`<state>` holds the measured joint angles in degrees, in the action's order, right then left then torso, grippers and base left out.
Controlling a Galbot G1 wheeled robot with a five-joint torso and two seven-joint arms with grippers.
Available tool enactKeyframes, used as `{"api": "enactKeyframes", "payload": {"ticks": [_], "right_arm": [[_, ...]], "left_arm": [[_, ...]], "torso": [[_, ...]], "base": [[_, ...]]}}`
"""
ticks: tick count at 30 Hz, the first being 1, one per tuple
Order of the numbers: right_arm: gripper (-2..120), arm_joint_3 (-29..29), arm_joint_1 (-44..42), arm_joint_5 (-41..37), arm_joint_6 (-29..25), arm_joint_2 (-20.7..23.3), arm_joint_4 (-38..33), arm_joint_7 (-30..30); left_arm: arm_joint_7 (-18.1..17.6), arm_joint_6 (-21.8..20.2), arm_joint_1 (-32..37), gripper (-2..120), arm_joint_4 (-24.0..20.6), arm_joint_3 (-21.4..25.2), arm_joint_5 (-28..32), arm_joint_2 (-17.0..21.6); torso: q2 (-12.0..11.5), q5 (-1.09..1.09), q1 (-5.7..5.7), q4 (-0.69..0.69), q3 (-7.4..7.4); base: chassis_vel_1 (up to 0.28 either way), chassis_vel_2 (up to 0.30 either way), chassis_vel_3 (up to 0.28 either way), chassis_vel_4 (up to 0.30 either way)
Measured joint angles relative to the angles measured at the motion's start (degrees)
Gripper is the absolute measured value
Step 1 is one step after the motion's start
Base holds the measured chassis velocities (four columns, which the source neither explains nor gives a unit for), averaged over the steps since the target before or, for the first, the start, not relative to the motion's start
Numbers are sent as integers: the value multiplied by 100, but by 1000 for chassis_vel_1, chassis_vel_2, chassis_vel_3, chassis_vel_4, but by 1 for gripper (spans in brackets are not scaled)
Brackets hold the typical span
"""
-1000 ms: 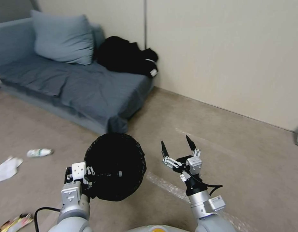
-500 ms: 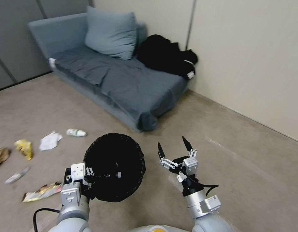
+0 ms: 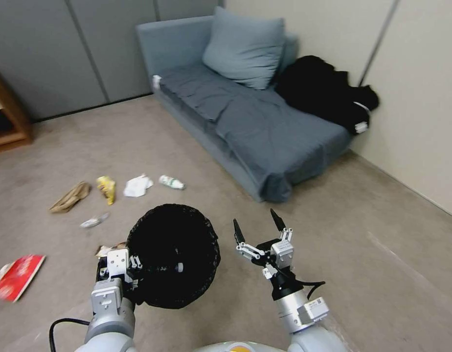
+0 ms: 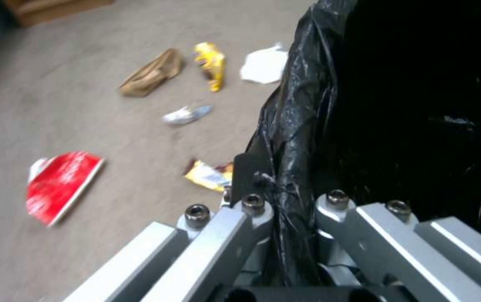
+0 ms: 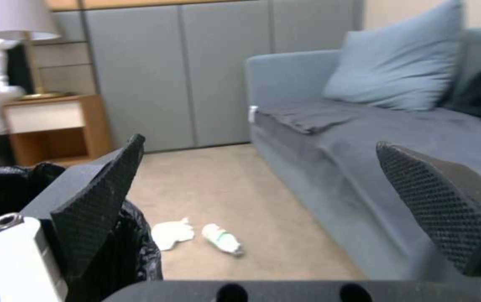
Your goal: Pick up the trash bin, then pick up the garbage from the floor and place it into the trash bin.
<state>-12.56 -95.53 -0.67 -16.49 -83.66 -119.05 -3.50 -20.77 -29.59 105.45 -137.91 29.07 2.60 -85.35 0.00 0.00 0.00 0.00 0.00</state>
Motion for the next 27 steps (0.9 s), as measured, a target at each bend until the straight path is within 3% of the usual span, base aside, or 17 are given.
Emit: {"api": "enactKeyframes", "payload": {"ticks": [27], "right_arm": [[100,-19,56,-6,72,33,-11,-86]], "left_arm": [[19,-2,-52,1,102,-37,-20,-8]], "torso": [[0,0,0,0,0]], "base": [[123,129,127,123]]}}
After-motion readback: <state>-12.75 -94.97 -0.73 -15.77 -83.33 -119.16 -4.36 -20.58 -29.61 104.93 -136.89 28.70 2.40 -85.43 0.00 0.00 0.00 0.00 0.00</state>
